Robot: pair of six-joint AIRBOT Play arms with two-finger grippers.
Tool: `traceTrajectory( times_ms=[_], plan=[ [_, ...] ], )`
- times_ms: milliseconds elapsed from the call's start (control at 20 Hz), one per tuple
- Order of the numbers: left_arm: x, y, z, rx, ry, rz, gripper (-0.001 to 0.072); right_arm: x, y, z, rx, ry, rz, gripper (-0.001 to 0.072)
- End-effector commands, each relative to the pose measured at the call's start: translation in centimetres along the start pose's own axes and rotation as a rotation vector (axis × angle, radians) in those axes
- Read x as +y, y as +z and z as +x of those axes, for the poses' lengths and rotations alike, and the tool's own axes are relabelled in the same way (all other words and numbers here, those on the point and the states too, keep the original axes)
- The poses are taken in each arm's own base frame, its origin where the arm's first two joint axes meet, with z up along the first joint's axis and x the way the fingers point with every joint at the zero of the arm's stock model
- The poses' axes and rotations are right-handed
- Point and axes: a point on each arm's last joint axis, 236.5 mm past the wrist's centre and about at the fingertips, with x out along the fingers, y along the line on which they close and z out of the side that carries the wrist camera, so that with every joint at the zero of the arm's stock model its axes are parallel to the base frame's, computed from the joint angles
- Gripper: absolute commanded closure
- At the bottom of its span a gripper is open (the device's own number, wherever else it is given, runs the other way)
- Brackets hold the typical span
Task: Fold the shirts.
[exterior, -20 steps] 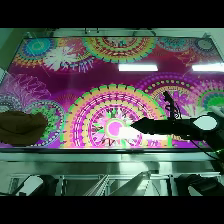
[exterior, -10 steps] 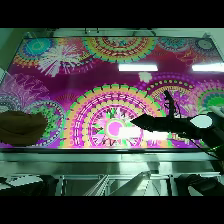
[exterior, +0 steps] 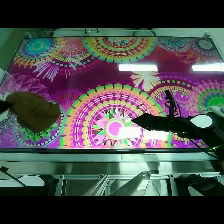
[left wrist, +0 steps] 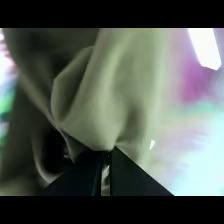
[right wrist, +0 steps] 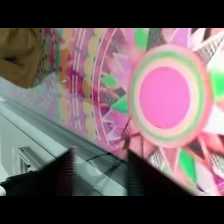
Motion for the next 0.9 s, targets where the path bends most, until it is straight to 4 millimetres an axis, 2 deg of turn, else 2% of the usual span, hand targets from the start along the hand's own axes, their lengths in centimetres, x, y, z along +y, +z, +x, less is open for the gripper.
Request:
traceTrajectory(
  times_ms=[0, 50, 100, 150, 250, 300, 400, 550, 650, 700, 750, 800, 850],
  plan=[
    [-20.6, -2.5, -4.1, 0.021, -0.505, 0.263, 0.0694, 0.2, 0.1, 0.0, -0.006, 0.01, -0.007, 0.0683],
    [-26.4, -5.1, -6.2, 0.052, -0.646, 0.35, 0.0693, 0.2, 0.2, 0.0, -0.007, 0.01, -0.029, 0.0683],
    [-31.2, -8.0, -8.2, 0.085, -0.769, 0.433, 0.0686, 0.1, 0.3, -0.1, -0.012, 0.008, -0.039, 0.0683],
    [-34.8, -10.8, -9.8, 0.114, -0.855, 0.503, 0.0685, 0.0, 0.5, -0.3, -0.016, 0.008, -0.04, 0.0683],
    [-39.6, -16.2, -10.9, 0.179, -0.921, 0.634, 0.0685, -0.1, 0.8, -0.9, -0.013, 0.02, -0.066, 0.0683],
    [-40.9, -18.6, -10.7, 0.218, -0.926, 0.683, 0.0685, 0.0, 0.9, -1.4, -0.006, 0.034, -0.082, 0.0683],
    [-41.5, -23.0, -8.2, 0.325, -0.861, 0.773, 0.0686, 0.5, 1.6, -3.0, 0.001, 0.072, -0.094, 0.0683],
    [-38.9, -27.9, -2.6, 0.476, -0.701, 0.829, 0.0686, 1.2, 2.7, -5.5, -0.016, 0.116, -0.094, 0.0683],
    [-36.8, -29.7, 1.0, 0.52, -0.604, 0.821, 0.0685, 1.3, 3.1, -6.7, -0.026, 0.133, -0.089, 0.0674],
    [-35.5, -29.8, 2.8, 0.514, -0.549, 0.814, 0.0683, 1.3, 3.1, -7.1, -0.026, 0.139, -0.083, 0.0528],
    [-34.5, -29.4, 4.3, 0.493, -0.502, 0.804, 0.0541, 1.2, 3.1, -7.3, -0.024, 0.143, -0.077, 0.0293],
    [-33.4, -28.7, 5.6, 0.469, -0.453, 0.797, 0.0268, 1.3, 3.0, -7.4, -0.019, 0.147, -0.076, 0.0222],
    [-32.4, -27.9, 6.4, 0.446, -0.415, 0.791, 0.0015, 1.0, 2.9, -7.4, -0.013, 0.138, -0.08, 0.0222]
  ],
)
